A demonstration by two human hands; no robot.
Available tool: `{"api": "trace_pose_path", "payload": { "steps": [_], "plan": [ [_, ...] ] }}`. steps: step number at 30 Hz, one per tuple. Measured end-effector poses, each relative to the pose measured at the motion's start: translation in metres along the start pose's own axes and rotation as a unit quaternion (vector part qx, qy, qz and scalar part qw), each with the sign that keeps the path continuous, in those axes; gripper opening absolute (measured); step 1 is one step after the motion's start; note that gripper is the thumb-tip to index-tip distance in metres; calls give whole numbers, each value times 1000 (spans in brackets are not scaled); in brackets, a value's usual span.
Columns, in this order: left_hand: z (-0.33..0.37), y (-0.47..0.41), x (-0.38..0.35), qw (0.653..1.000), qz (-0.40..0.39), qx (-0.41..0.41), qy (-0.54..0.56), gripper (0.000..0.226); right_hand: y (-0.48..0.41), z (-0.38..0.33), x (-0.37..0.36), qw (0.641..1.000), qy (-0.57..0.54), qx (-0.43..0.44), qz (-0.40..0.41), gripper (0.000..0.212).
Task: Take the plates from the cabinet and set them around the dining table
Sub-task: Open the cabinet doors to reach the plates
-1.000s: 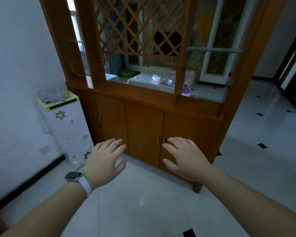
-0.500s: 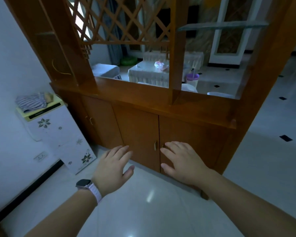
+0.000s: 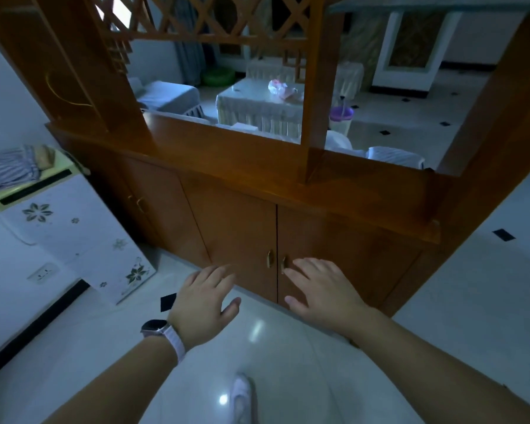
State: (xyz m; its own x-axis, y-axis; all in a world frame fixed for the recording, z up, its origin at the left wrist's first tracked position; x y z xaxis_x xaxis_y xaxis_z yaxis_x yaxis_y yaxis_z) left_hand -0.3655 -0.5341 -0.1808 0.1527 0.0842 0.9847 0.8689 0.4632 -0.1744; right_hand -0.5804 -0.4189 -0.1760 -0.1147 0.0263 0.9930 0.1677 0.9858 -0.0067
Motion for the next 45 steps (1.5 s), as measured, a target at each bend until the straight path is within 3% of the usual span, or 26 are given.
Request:
{"api": "trace_pose_path", "payload": {
  "steps": [10,17,21,23,27,31,34,39,45],
  "plan": [
    [-86,-83,-65,997,-40,-14,65,36,-88,15,-35,992,-13,-113,-47,60],
    [-127,-131,-131,984,-107,-13,145,52,-135,18,-62,981,-24,-180,-67,60],
    [-130,-148,-165,961,-119,59,244,67,-149,26,-79,971,-52,-217,-81,57],
    [-128,-154,-185,935,-143,126,300,63,-157,33,-95,962,-86,-241,-99,56],
    [-121,-165,-236,888,-175,192,380,59,-178,47,-144,932,-178,-290,-127,55],
    [-110,-185,-282,847,-178,242,438,47,-195,60,-201,849,-326,-393,-135,51],
    [-106,-197,-307,822,-162,284,465,43,-202,70,-241,816,-363,-428,-136,49],
    [-113,-218,-346,820,-164,303,457,45,-215,86,-297,787,-391,-458,-138,48],
    [-106,-231,-374,825,-213,259,456,51,-235,92,-332,764,-430,-467,-113,43]
  ]
}}
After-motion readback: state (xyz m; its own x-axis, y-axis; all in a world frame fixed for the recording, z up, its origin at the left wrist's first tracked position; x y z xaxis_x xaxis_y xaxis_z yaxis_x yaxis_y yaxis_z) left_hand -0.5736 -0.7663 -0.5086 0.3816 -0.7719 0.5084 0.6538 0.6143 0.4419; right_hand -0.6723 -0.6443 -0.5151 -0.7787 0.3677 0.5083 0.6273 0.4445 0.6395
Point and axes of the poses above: each hand's wrist, its own y-axis away from the middle knuckle, its own x-axis out of the back of the hand, z = x × y, the point moved 3 cm from there along -y, towards the middle knuckle, and after that the axes turned 7 degrees about -x, right-handed, at the moved point
